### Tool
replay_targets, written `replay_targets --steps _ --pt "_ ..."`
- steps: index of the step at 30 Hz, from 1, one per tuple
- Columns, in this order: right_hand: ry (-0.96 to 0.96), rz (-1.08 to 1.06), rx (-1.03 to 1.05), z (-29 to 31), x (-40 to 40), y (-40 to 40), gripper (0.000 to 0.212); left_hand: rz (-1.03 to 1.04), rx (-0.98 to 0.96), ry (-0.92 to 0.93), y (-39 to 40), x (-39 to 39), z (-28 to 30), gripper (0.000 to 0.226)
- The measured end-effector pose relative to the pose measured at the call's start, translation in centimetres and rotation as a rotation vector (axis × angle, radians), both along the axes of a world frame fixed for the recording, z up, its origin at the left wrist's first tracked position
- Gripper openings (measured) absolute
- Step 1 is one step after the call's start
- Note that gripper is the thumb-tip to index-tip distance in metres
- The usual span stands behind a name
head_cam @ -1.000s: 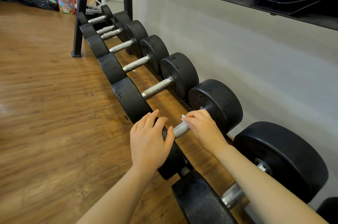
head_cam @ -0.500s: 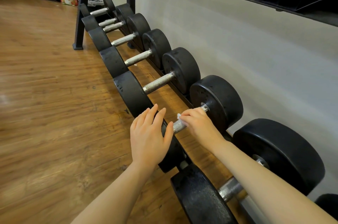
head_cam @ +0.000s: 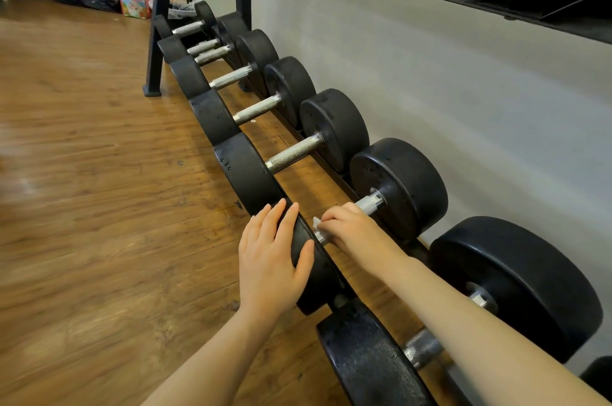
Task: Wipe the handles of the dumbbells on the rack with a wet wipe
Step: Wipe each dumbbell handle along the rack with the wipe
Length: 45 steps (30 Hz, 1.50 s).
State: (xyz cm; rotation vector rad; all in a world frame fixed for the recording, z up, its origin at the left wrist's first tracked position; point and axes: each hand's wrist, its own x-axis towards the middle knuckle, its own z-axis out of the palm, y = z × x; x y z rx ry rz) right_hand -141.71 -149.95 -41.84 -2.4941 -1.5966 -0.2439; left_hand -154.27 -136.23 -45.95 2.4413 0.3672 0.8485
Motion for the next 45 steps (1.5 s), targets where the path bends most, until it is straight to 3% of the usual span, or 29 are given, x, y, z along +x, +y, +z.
replay_targets --steps 7,15,21,28,36,40,45 --pt "-0.027 -0.067 0.064 -0.1 0.4 -0.7 0.022 -0.004 -0.012 -0.007 -0.1 -0.1 0.1 0.059" --pt "-0.04 -0.028 -0.116 1.2 0.8 -0.4 0.027 -0.008 -0.007 -0.004 0.0 -0.1 0.0 0.059" --pt "0.112 -0.211 0.074 1.2 1.2 -1.6 0.029 -0.008 -0.002 0.012 0.0 -0.1 -0.1 0.059" --pt "-0.062 -0.132 0.082 -0.6 -0.5 -0.1 0.032 -0.008 0.005 -0.005 0.2 0.0 -0.3 0.058" --pt "0.118 -0.164 0.163 -1.5 -1.7 -0.8 0.042 -0.006 -0.021 -0.052 0.0 0.1 -0.4 0.058" --pt "0.058 -0.091 0.085 -1.4 -1.2 -0.6 0.043 -0.008 -0.017 -0.054 0.1 0.0 -0.4 0.057" --pt "0.022 -0.125 0.159 -1.4 -0.9 -1.1 0.04 -0.004 -0.011 -0.037 0.0 0.0 -0.3 0.058"
